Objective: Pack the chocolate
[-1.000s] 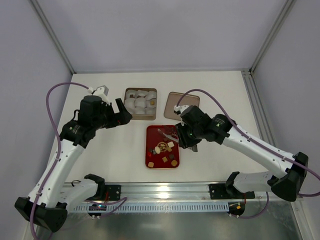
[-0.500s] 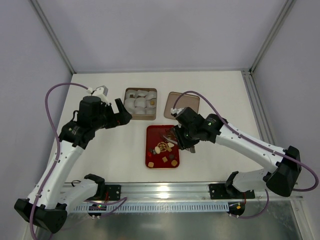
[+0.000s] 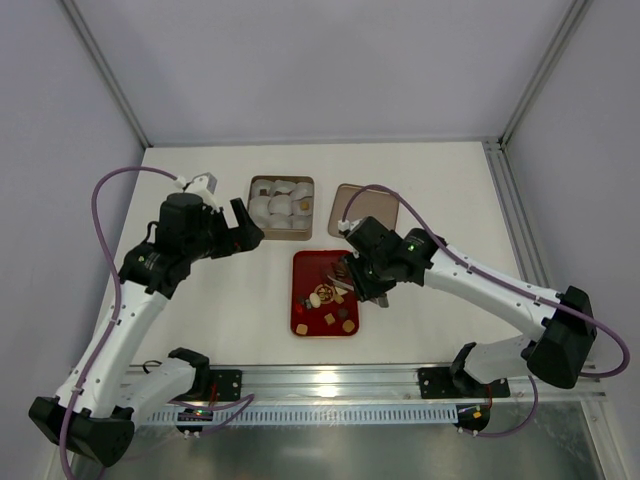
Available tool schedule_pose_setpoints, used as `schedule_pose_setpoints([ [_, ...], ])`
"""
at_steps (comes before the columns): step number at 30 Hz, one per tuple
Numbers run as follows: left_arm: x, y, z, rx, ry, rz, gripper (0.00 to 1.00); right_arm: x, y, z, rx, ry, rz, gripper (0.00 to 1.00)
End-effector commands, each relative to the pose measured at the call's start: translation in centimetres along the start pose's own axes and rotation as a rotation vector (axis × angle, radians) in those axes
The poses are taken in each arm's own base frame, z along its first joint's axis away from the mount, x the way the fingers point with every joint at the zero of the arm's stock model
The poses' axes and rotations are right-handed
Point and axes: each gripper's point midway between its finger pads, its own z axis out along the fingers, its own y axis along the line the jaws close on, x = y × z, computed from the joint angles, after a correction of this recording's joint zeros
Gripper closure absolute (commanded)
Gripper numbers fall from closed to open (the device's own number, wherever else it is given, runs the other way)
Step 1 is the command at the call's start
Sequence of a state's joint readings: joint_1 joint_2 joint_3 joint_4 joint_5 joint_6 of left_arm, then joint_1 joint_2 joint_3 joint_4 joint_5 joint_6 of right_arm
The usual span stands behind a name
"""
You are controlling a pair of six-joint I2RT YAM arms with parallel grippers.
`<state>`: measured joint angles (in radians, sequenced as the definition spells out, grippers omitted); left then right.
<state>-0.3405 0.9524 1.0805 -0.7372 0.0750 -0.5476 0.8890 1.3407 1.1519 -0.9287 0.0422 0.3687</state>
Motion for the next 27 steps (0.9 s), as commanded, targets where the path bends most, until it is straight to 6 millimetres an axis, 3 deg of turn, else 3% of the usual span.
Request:
schedule_pose_setpoints([
  [1, -0.5, -0.4, -0.3, 0.024, -0.031, 0.005, 0.00, -0.7, 0.3, 0.1, -0.002, -0.029, -0.014, 0.59],
  [11, -0.4, -0.3, -0.3, 0.022, -0.031, 0.008, 0.00, -0.7, 0.1, 0.9, 0.021, -0.012, -0.017, 0.60],
  [16, -0.4, -0.2, -0.3, 0.018, -0.036, 0.008, 0.00, -0.8, 0.1, 0.8, 0.022, -0.010, -0.017, 0.66],
  [27, -0.5, -0.3, -0.5, 0.020, -0.040, 0.009, 0.00, -2.9, 0.5, -1.8, 0.012, -0.082, -0.021, 0.69],
])
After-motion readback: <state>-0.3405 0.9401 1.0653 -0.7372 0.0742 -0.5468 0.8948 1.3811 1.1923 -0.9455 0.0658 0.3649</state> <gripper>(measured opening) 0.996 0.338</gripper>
